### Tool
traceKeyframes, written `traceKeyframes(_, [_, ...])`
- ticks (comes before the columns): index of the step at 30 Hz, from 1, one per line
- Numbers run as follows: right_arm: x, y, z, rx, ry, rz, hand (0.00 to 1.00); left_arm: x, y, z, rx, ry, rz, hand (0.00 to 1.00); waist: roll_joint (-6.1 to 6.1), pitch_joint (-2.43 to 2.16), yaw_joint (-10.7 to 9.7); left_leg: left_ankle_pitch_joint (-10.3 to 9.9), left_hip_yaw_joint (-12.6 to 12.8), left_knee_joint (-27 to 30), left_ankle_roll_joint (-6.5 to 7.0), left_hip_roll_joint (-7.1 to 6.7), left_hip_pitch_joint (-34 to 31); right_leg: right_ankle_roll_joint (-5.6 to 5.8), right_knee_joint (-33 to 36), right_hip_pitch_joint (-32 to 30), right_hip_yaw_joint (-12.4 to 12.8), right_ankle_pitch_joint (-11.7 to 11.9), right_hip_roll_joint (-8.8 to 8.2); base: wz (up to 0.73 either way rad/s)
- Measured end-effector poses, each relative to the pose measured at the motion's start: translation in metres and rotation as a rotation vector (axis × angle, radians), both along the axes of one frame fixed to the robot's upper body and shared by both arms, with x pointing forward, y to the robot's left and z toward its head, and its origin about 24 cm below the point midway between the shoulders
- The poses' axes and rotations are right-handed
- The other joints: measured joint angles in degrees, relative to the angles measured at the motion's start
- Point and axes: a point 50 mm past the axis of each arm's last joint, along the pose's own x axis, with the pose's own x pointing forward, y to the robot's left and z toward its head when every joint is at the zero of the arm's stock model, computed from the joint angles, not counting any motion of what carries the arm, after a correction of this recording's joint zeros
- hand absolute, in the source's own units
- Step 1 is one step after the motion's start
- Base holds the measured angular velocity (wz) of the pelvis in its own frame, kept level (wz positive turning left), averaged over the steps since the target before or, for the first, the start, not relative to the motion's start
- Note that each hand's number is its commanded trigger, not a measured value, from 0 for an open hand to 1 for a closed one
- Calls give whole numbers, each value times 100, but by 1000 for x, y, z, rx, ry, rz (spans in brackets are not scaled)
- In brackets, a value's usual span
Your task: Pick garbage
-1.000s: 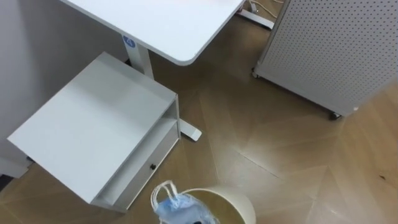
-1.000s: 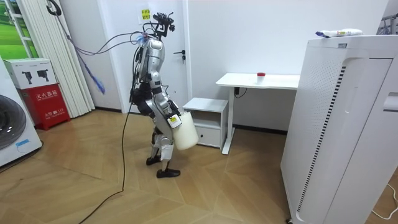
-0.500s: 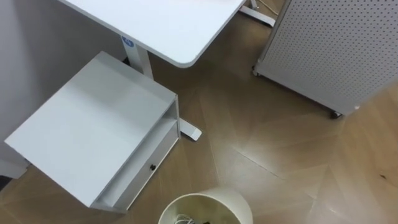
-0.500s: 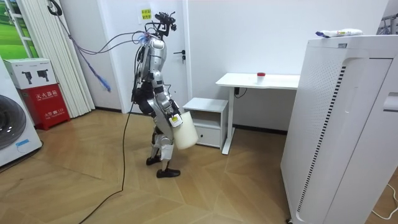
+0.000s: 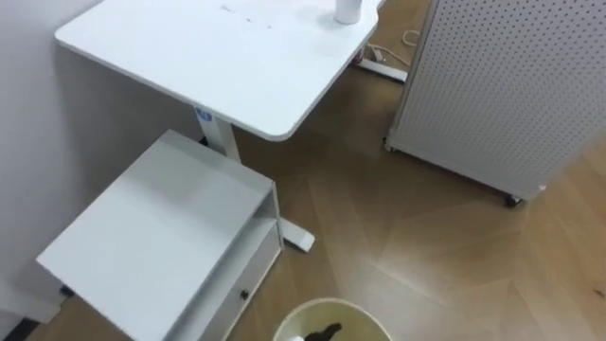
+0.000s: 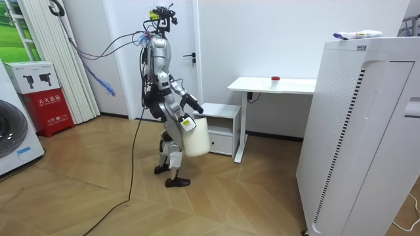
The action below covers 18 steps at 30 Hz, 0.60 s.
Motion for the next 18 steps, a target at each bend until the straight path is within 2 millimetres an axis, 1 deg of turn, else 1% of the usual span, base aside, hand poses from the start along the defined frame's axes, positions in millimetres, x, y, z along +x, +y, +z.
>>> traceKeyframes(1, [-1, 0, 1, 7, -10, -12, 100, 3, 2, 5, -8, -25, 8, 0, 13, -16, -27, 0, 3, -86, 0, -9, 135, 11, -62, 123, -13, -6, 5, -7])
traceKeyframes(2, [-2, -1, 1, 10, -16, -19, 100, 5, 3, 7, -12, -39, 13, 0, 21, -23, -35, 8, 6, -139, -3, -16, 198, 21, -94, 179, -19, -1, 9, -9])
traceKeyframes(3, [-2, -1, 2, 12, -30, -22, 100, 7, 6, 14, -11, -80, 16, 0, 20, -29, -65, 8, 31, -200, -2, -26, 318, 24, -102, 249, -23, -2, 13, -15])
traceKeyframes(4, [-2, -2, 3, 10, -38, -22, 100, 10, 9, 21, -10, -123, 22, 0, 19, -32, -75, 9, 87, -233, -3, -25, 463, 24, -108, 338, -33, -3, 22, -21])
traceKeyframes(5, [-4, -3, 3, 8, -34, -22, 100, 11, 11, 23, -8, -137, 27, 0, 20, -38, -78, 9, 120, -244, -3, -21, 524, 24, -110, 382, -32, -3, 31, -28])
traceKeyframes(6, [-7, -4, 2, 6, -30, -25, 100, 14, 15, 25, 0, -156, 43, 0, 23, -55, -88, 9, 178, -290, -4, -15, 673, 23, -153, 503, -34, -2, 49, -38])
traceKeyframes(7, [-10, -4, 1, 7, -24, -26, 100, 14, 18, 26, 2, -171, 67, 0, 5, -69, -86, 9, 303, -354, -4, -7, 829, 24, -194, 598, -38, -2, 64, -47])
traceKeyframes(8, [-11, -3, 1, 9, -22, -27, 100, 13, 21, 26, 1, -176, 82, 0, -11, -78, -75, 9, 369, -391, -4, -6, 909, 24, -192, 623, -51, -2, 69, -62])
traceKeyframes(9, [-14, -2, -1, 13, -16, -30, 100, 10, 25, 28, -4, -189, 115, 0, -37, -98, -73, 9, 515, -433, -4, -1, 1043, 19, -201, 683, -123, 0, 69, -65])
traceKeyframes(10, [-17, -3, -2, 13, -9, -32, 100, 9, 29, 29, -9, -202, 144, 0, -47, -107, -70, 8, 624, -469, -5, 15, 1175, -15, -234, 762, -243, 22, 69, -59])
traceKeyframes(11, [-19, -3, -2, 13, -3, -33, 100, 8, 30, 29, -11, -209, 157, 0, -46, -119, -70, 8, 685, -507, -6, 27, 1237, -36, -304, 819, -322, 34, 73, -52])
traceKeyframes(12, [-22, -3, -4, 14, 5, -35, 100, 9, 32, 31, -15, -227, 182, 0, -57, -120, -71, 7, 808, -553, -6, 60, 1361, -67, -392, 918, -403, 92, 94, -41])
traceKeyframes(14, [-27, -2, -5, 18, 15, -38, 100, 11, 35, 35, -12, -260, 204, 0, -77, -133, -80, 5, 821, -658, -11, 84, 1520, -95, -498, 1071, -524, 139, 94, -22])
traceKeyframes(16, [-32, -2, -7, 20, 29, -42, 100, 16, 38, 44, -33, -320, 253, 0, -142, -161, -117, -18, 829, -774, -53, 110, 1688, -99, -519, 1187, -524, 142, 182, 0])
traceKeyframes(18, [-33, -3, -7, 22, 31, -52, 100, 18, 40, 49, -45, -358, 282, 0, -161, -169, -108, -34, 892, -783, -85, 144, 1790, -117, -530, 1274, -535, 146, 191, -11])
